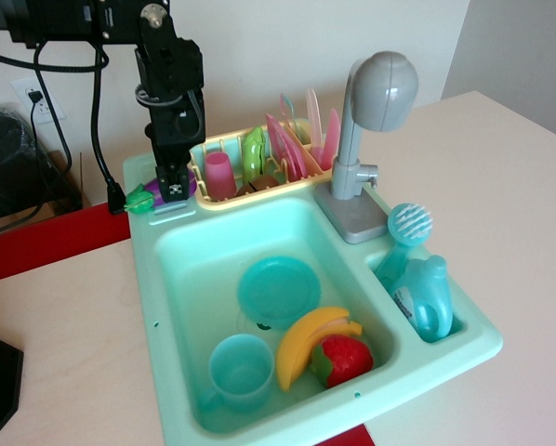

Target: Put eggplant on plate

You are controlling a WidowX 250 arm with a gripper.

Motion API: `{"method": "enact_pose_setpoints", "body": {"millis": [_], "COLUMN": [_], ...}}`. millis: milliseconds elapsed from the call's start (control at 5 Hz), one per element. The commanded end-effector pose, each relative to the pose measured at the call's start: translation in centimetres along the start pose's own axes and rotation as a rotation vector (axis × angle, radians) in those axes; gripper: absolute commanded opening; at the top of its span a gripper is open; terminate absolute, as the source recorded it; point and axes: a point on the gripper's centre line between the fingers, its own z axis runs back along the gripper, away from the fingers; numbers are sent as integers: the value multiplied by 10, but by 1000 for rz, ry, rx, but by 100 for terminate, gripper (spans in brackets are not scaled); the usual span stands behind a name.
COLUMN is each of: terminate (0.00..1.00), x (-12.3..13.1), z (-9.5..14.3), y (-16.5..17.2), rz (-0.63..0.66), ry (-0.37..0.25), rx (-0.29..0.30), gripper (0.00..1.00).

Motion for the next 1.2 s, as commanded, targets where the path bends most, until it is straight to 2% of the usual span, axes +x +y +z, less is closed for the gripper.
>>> {"method": "enact_pose_setpoints", "body": {"millis": [0,200,400,600,800,1000], "terminate": [0,0,0,0,0,0], "x": [0,-3,-6,-1,15,34], "z": [-6,-12,-13,-2,18,34], "y": [0,0,0,-2,-15,-32], "rz": [19,30,25,-12,-64,-94], "ry": [6,-18,-34,-106,-182,-208], "rx": [14,30,58,100,100,87], "gripper": [100,0,0,0,0,0]}}
